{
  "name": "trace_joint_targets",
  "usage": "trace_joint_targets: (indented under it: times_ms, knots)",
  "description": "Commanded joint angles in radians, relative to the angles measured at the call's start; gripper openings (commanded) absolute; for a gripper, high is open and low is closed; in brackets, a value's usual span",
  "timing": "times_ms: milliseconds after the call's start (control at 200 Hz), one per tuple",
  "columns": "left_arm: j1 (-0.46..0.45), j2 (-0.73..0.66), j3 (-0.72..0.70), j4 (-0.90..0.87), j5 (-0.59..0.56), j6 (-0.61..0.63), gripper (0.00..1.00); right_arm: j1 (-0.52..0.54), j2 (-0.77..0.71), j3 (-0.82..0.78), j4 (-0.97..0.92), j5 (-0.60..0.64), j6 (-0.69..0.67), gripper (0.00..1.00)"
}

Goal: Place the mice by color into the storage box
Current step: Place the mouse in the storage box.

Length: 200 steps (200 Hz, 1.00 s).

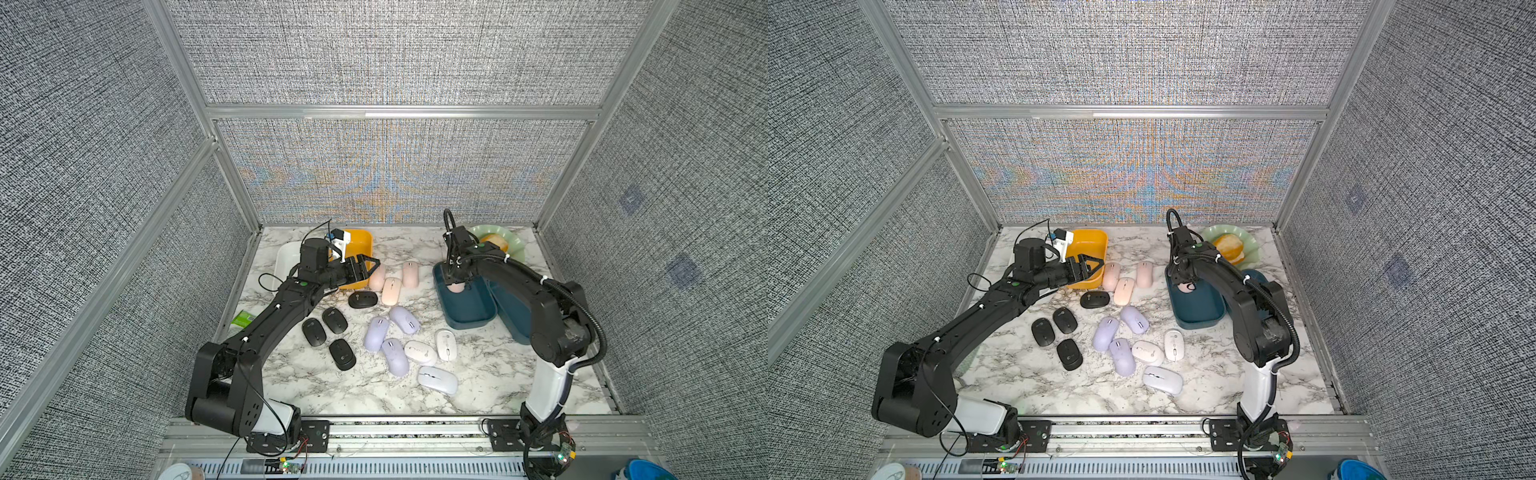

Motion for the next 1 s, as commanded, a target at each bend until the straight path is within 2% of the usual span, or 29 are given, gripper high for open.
trace_joint_targets:
  times_ms: [0, 570, 996]
  knots:
    - [-0.015, 0.001, 0.013, 0.003, 0.012, 0.038, 0.77, -0.008, 0.029, 0.014, 0.022, -0.033, -0.006, 0.56]
    - [-0.017, -0.008, 0.023, -0.025, -0.021, 0.053, 0.77, -0.030, 0.167, 0.064, 0.043, -0.079, -0.007, 0.56]
    - [-0.018, -0.006, 0.029, -0.041, -0.029, 0.061, 0.77, -0.030, 0.143, 0.064, 0.035, -0.094, 0.014, 0.65]
